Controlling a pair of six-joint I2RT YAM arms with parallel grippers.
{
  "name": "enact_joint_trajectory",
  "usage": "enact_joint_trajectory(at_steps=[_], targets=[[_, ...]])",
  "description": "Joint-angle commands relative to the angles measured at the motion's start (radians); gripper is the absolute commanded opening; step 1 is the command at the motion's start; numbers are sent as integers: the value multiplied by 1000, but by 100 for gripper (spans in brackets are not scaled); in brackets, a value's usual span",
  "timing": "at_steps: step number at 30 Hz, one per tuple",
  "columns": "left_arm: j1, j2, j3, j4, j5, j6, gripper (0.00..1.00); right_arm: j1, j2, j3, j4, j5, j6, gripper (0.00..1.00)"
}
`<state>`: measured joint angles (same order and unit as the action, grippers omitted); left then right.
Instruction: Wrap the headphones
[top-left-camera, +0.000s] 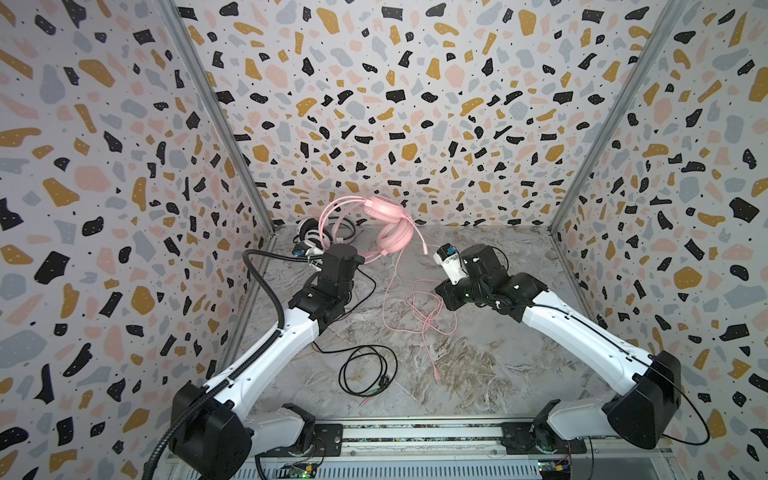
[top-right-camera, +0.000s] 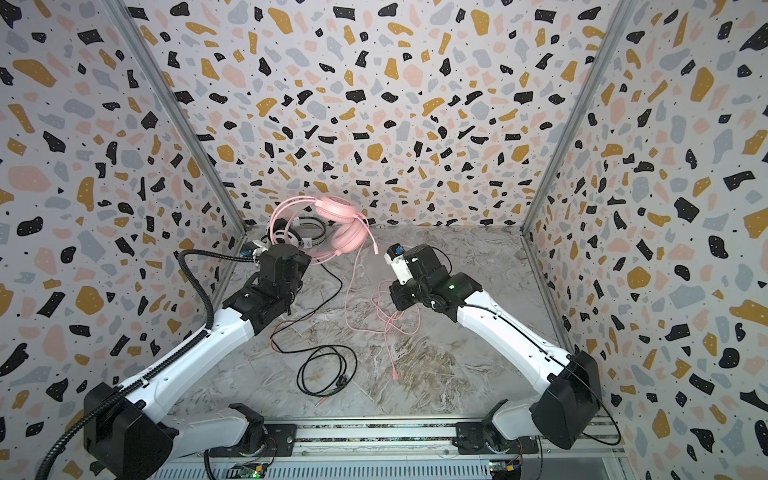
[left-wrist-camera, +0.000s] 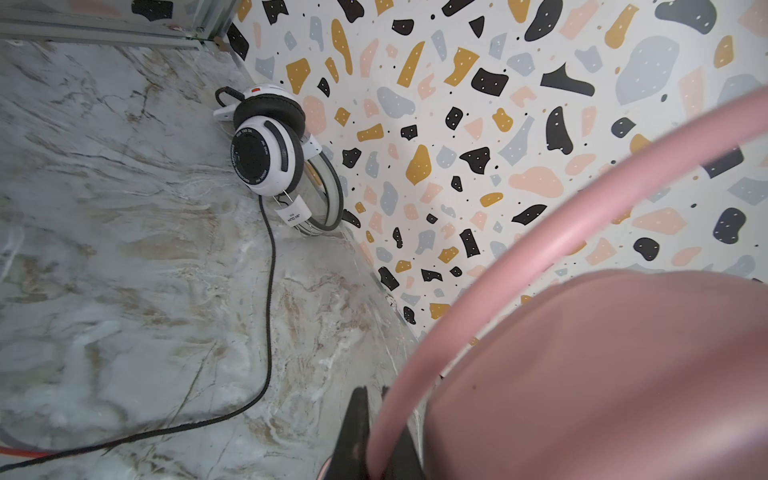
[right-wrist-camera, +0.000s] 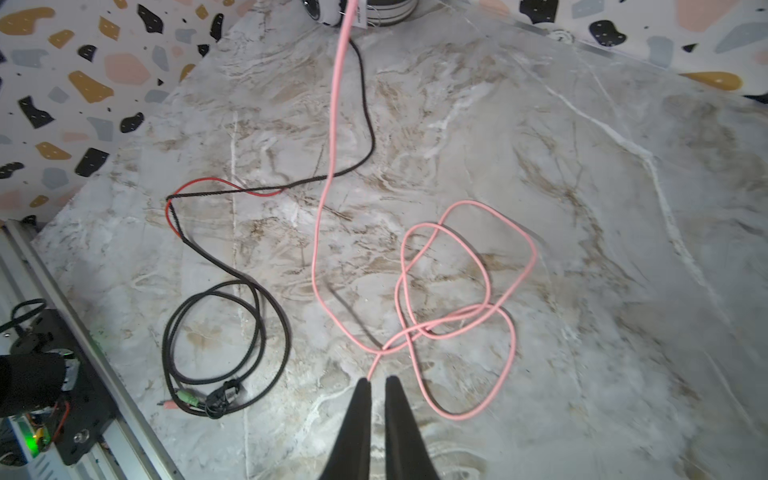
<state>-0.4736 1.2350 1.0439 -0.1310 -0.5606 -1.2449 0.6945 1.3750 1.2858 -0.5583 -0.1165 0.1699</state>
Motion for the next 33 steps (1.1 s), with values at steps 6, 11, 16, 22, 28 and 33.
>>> enact_joint_trajectory(at_steps=[6, 11, 16, 22, 28, 33], targets=[[-5, -33, 12, 108, -25, -14, 0, -19, -62, -3, -21, 17, -22, 14], [-7, -40, 68, 101, -19, -10, 0, -157, -36, -195, 261, -238, -13, 39], [-5, -26, 162, 68, -28, 40, 0, -196, 45, -356, 517, -315, -19, 74], [-5, -12, 256, 44, -4, 77, 0, -167, 198, -476, 903, -439, 76, 78], [-5, -3, 336, 13, 20, 112, 0, -98, 275, -474, 1044, -430, 95, 76], [-3, -4, 345, 8, 13, 130, 0, -91, 281, -473, 1062, -462, 93, 71]])
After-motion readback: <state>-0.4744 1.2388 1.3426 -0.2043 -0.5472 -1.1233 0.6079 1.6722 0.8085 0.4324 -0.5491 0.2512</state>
